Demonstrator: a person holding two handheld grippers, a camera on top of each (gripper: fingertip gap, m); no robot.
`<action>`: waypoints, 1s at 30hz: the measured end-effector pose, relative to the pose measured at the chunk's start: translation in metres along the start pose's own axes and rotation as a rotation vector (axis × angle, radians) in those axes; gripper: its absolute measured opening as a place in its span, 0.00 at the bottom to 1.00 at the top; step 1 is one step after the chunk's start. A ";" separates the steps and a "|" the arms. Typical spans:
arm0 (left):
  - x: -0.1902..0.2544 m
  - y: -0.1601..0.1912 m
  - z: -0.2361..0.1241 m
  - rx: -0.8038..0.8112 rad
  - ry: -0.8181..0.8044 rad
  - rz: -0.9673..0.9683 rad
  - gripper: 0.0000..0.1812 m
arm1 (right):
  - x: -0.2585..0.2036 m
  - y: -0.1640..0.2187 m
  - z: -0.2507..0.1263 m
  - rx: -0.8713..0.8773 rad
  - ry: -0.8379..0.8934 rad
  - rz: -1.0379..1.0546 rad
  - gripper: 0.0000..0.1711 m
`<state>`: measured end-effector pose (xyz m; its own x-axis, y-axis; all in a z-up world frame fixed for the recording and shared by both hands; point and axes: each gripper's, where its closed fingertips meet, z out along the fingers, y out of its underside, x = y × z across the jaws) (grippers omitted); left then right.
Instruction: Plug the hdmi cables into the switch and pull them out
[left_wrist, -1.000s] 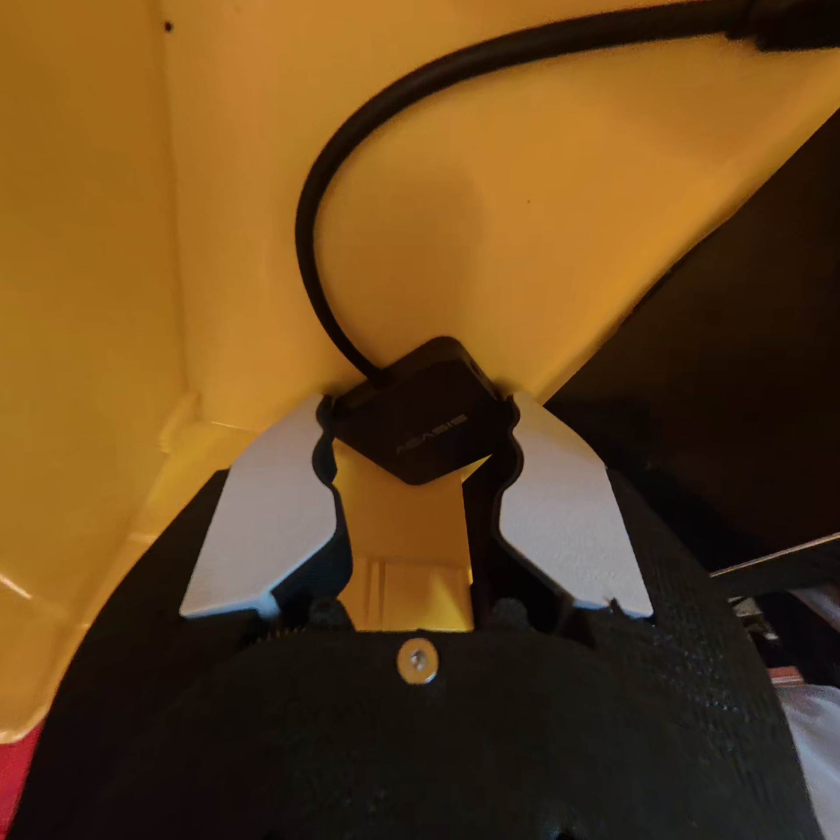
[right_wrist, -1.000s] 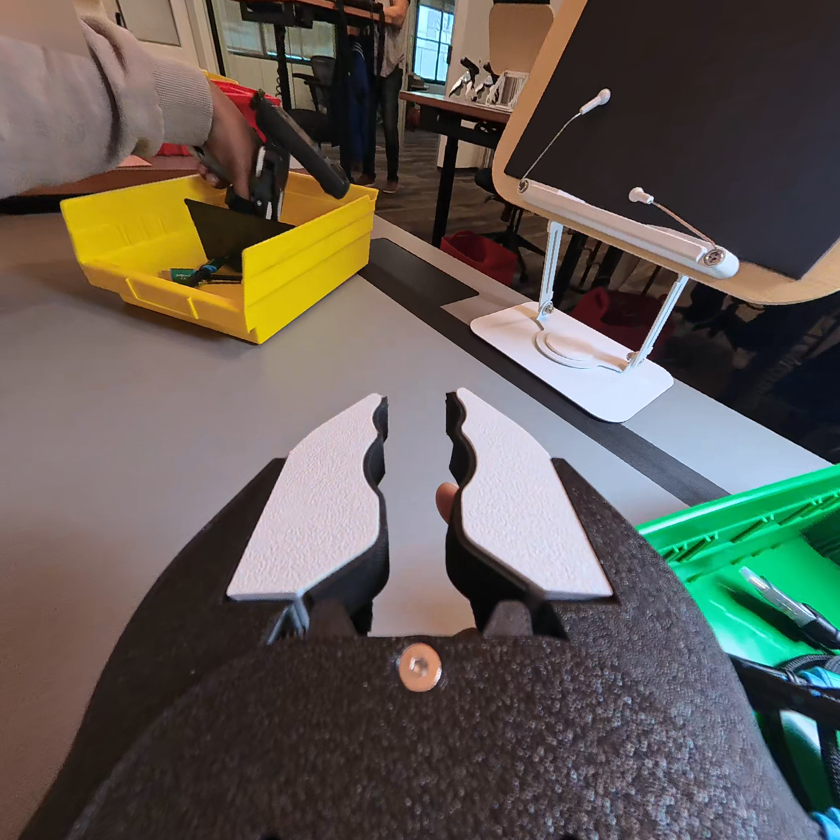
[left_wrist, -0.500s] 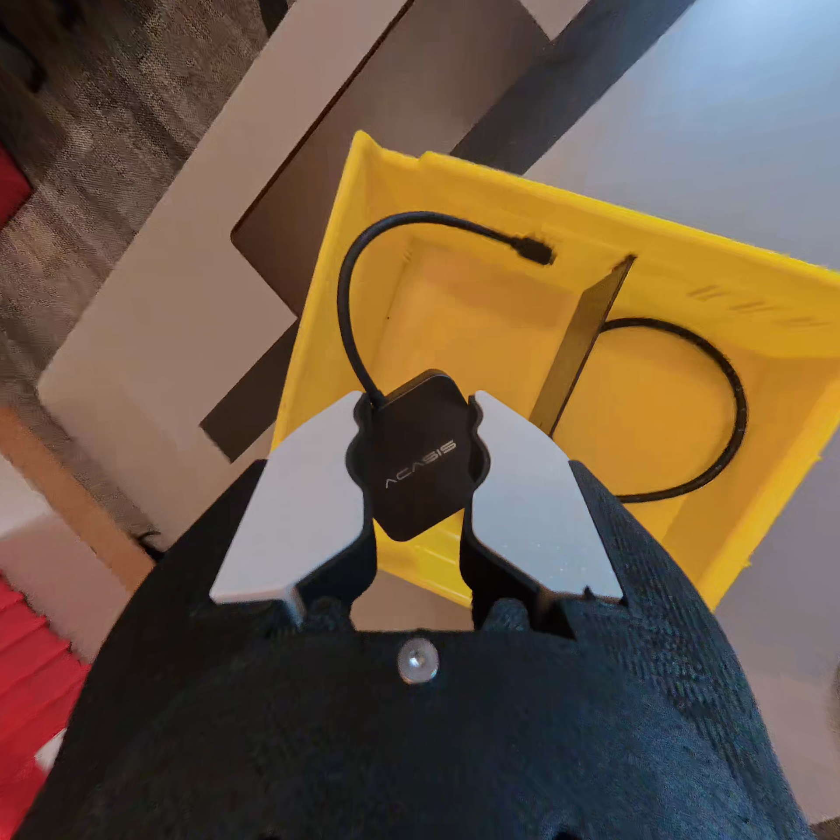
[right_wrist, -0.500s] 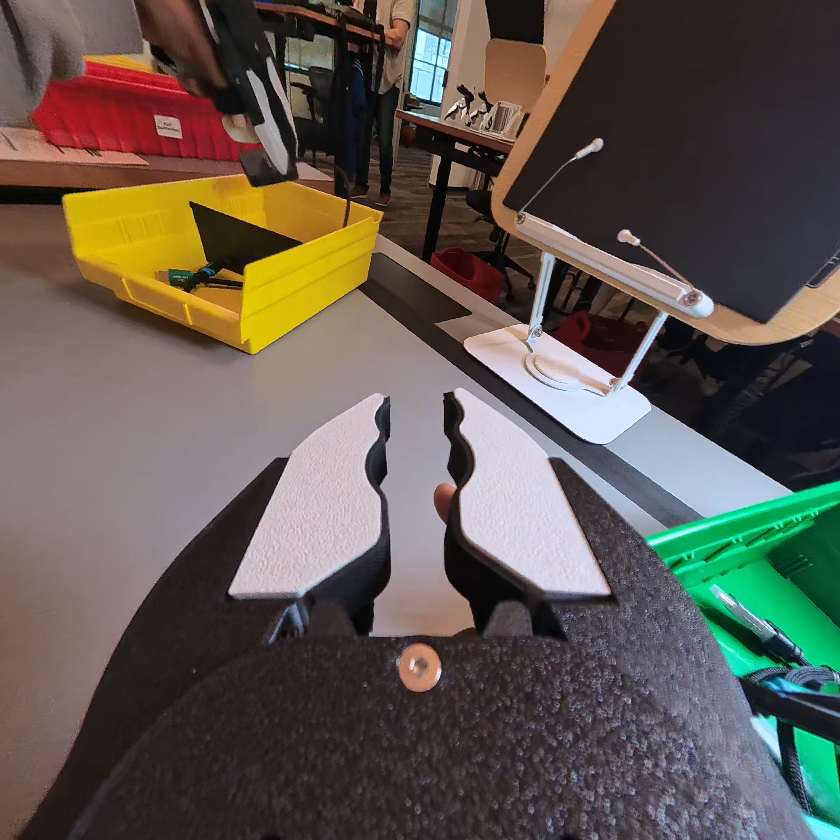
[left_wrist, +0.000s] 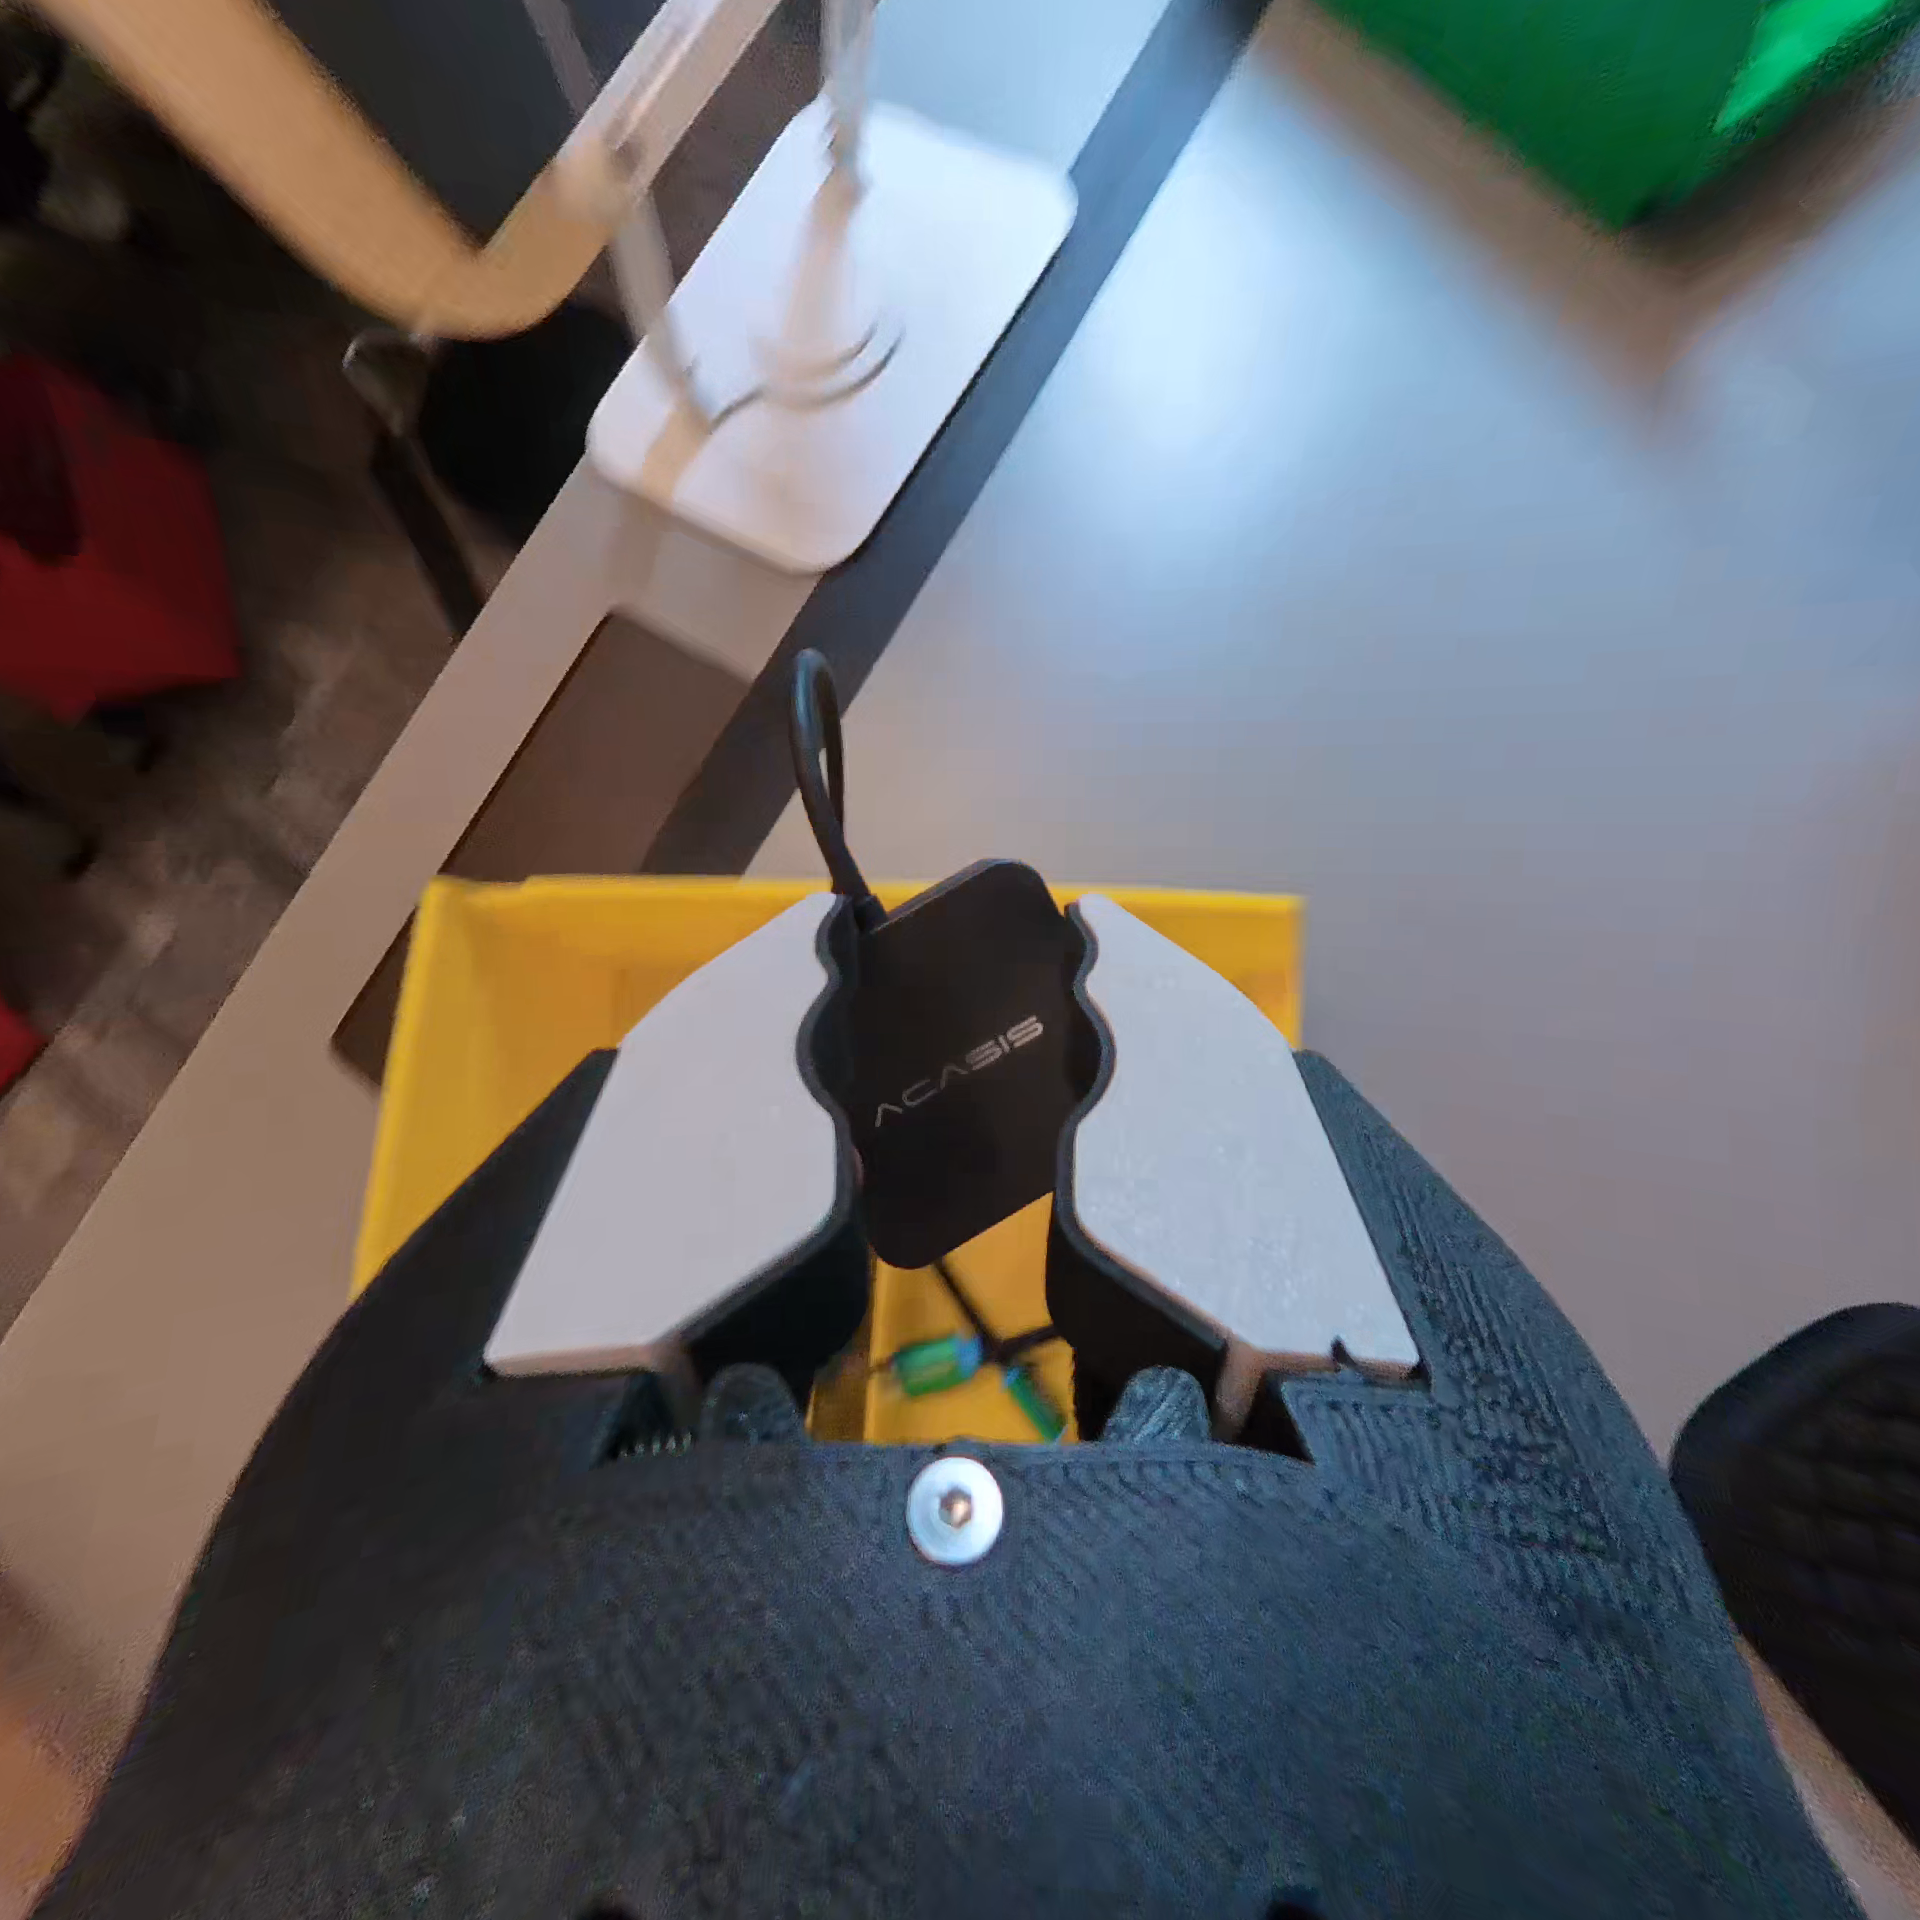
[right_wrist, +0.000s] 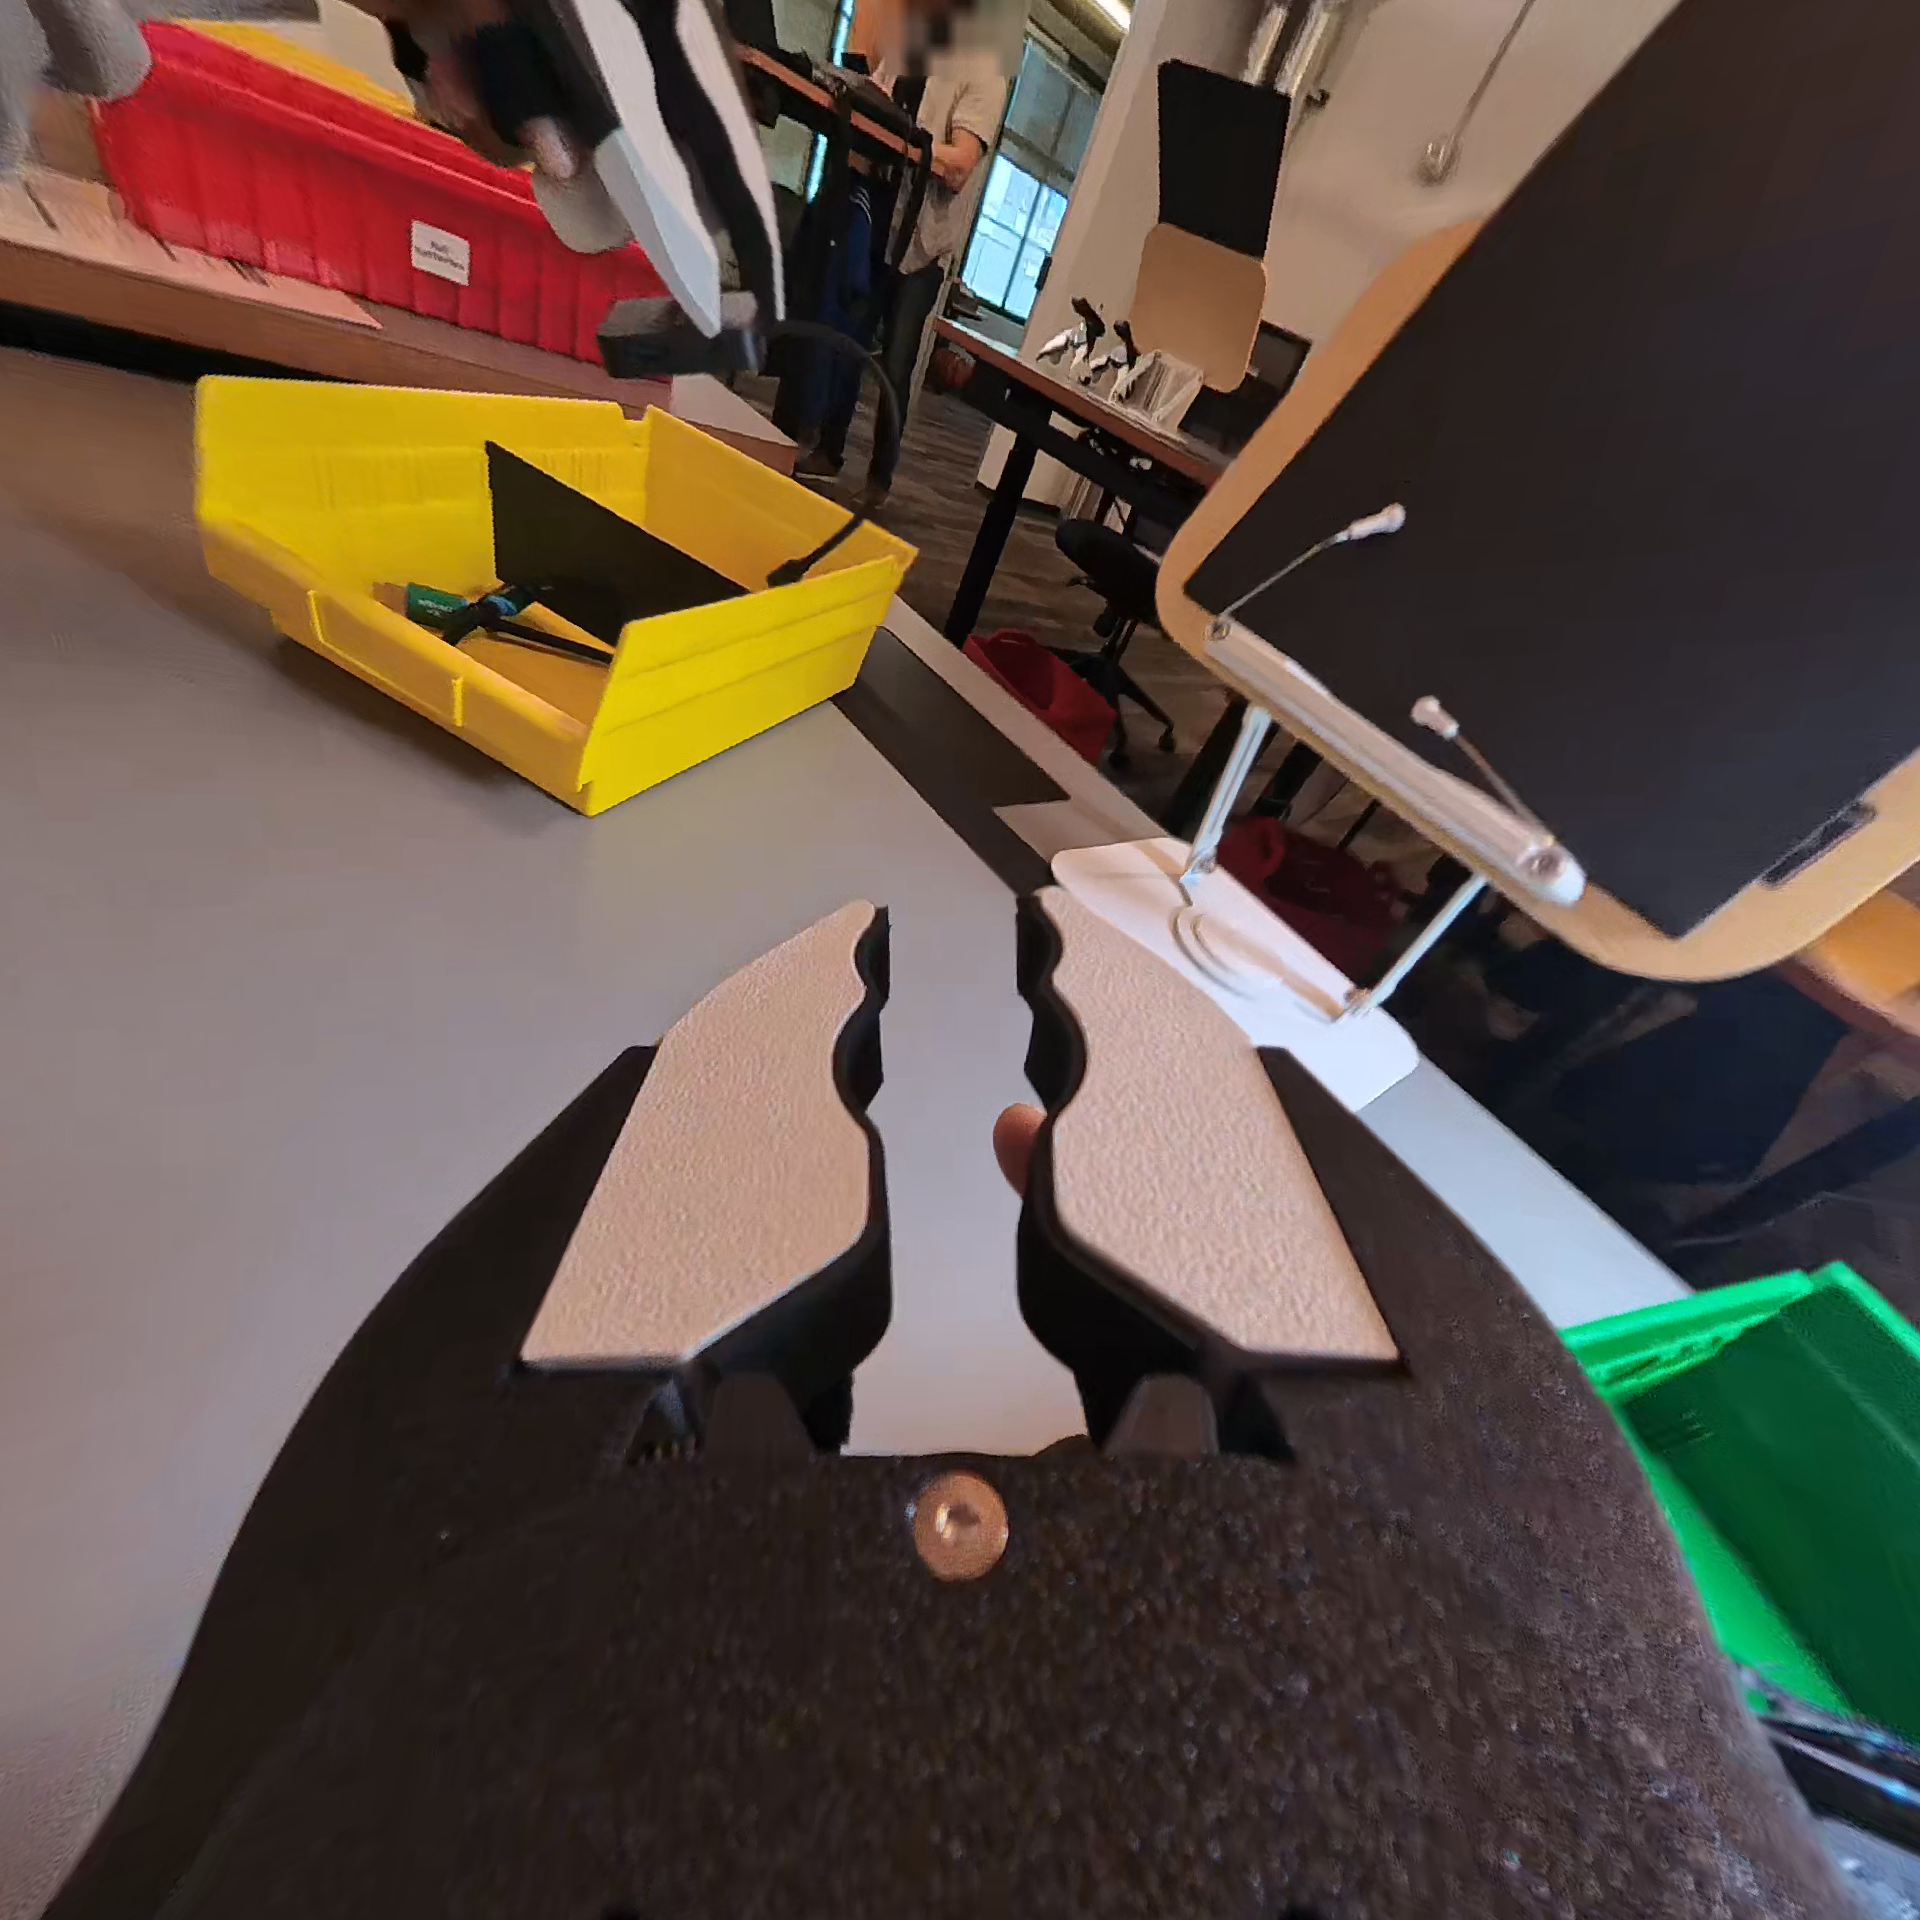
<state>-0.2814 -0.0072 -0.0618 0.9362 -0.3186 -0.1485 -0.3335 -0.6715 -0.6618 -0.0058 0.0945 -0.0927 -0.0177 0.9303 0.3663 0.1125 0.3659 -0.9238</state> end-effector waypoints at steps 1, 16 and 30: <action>0.016 -0.011 0.003 0.046 0.040 0.013 0.21 | -0.005 -0.005 0.001 0.016 0.005 -0.058 0.14; 0.174 -0.063 0.084 0.201 0.398 0.161 0.00 | -0.044 0.011 0.034 -0.109 -0.017 -0.465 0.21; 0.249 0.019 0.201 -0.202 0.258 0.066 0.54 | 0.008 0.055 0.020 -0.297 0.025 -0.203 0.20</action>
<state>-0.0320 0.0355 -0.2591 0.8613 -0.5077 0.0216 -0.4324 -0.7545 -0.4936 -0.0197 0.1223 -0.1427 -0.0452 0.8370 0.5453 0.3933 0.5167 -0.7605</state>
